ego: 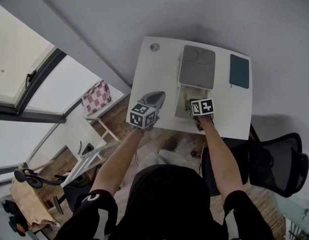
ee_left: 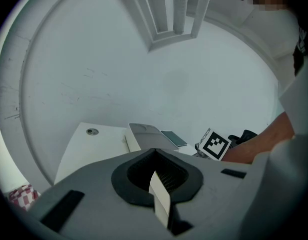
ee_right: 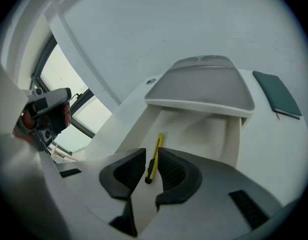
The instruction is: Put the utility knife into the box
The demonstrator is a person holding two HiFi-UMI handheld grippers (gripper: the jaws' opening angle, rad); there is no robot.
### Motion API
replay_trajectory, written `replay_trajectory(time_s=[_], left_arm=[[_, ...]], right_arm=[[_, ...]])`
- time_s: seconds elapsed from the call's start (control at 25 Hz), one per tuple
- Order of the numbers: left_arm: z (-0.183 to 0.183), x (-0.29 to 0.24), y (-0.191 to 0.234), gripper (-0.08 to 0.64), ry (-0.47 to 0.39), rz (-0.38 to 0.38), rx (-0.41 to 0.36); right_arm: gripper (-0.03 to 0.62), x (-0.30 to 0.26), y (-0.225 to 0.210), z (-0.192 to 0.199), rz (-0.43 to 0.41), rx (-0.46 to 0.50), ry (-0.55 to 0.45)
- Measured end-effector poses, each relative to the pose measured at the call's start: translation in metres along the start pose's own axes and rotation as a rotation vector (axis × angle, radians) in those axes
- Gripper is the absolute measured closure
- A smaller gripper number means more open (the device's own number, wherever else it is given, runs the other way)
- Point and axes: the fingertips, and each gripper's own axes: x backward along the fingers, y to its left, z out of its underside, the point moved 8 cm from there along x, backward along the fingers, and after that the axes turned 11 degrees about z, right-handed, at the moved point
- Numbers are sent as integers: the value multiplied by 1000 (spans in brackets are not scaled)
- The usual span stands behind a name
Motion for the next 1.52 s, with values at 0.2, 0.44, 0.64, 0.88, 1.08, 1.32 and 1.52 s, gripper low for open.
replay_trajectory(time_s=[0.2,0.44,0.64,0.88,1.08,1.32,1.52], left_arm=[[-10,0,-3,535,-11,7,-16],[-34,-5,-16,535,-41,42,-51],[-52,-8,-27,535,-61,69,-91],[-76,-11,-40,535,-82,78,-151],[-92,-13,-51,535,-97,85,-180],[-102,-15,-65,535,-116,120,-194],[-104,-14,-70,535,-112,125,-207]], right_arm=[[506,30,-4,-17,-1,-30,-118],[520,68,-7,-40,11,17,-251],[551,109,-10,-56,66,45,-377],[577,153,-14,-63,102,24,-519],[577,192,-17,-70,98,-35,-638],[577,222,-21,-65,129,-18,-705],[577,230,-19,-55,148,1,-718]])
